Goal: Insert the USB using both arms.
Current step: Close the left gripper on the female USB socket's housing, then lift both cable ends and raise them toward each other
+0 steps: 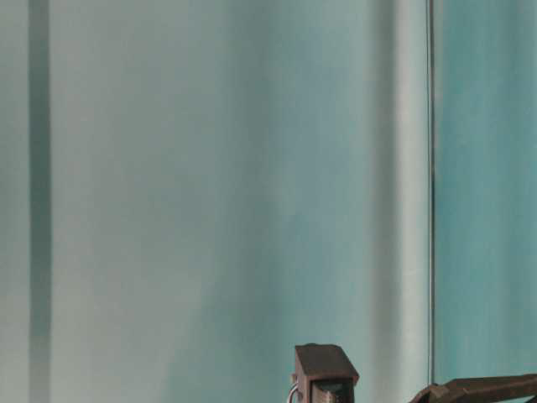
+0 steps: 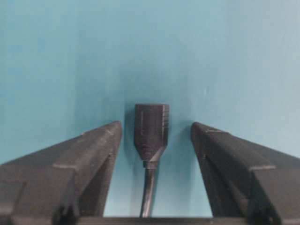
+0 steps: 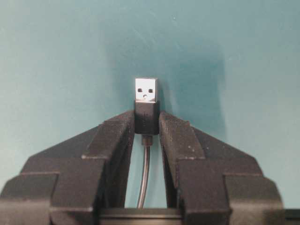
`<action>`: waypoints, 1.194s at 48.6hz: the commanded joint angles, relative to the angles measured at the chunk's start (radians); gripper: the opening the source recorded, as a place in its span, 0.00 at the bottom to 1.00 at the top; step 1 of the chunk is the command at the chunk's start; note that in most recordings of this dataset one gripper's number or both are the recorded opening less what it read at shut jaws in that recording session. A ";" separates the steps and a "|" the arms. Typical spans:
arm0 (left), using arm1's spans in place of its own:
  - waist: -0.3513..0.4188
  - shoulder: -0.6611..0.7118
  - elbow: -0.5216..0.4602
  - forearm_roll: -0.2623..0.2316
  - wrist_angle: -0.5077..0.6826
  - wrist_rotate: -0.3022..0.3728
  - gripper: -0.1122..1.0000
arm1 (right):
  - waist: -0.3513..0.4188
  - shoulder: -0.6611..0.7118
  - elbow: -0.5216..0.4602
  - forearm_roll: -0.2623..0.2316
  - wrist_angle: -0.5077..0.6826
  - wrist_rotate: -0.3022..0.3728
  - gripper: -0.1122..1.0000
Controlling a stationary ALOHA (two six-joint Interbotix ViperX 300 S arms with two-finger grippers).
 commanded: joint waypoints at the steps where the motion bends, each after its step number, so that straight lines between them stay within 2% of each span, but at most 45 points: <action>1: 0.003 0.002 -0.008 -0.002 -0.002 -0.002 0.69 | 0.029 0.021 -0.002 0.003 -0.012 0.003 0.28; 15: 0.003 0.002 0.002 -0.002 0.000 0.000 0.67 | 0.031 0.021 -0.003 0.003 -0.012 0.002 0.28; 19: 0.003 0.002 0.000 -0.002 0.000 0.000 0.60 | 0.032 0.021 -0.006 0.003 -0.011 0.000 0.28; 28: 0.003 0.003 -0.002 0.000 0.000 0.002 0.36 | 0.041 0.021 -0.015 0.003 -0.012 -0.002 0.28; 34: 0.003 0.003 -0.005 -0.002 0.000 0.000 0.27 | 0.046 0.021 -0.021 0.003 -0.011 -0.002 0.28; 47: 0.003 0.005 -0.009 -0.002 0.020 -0.002 0.24 | 0.049 0.021 -0.031 0.003 -0.012 -0.002 0.28; 58: -0.003 -0.017 -0.055 -0.002 0.127 -0.017 0.24 | 0.049 0.002 -0.043 -0.003 -0.006 -0.005 0.28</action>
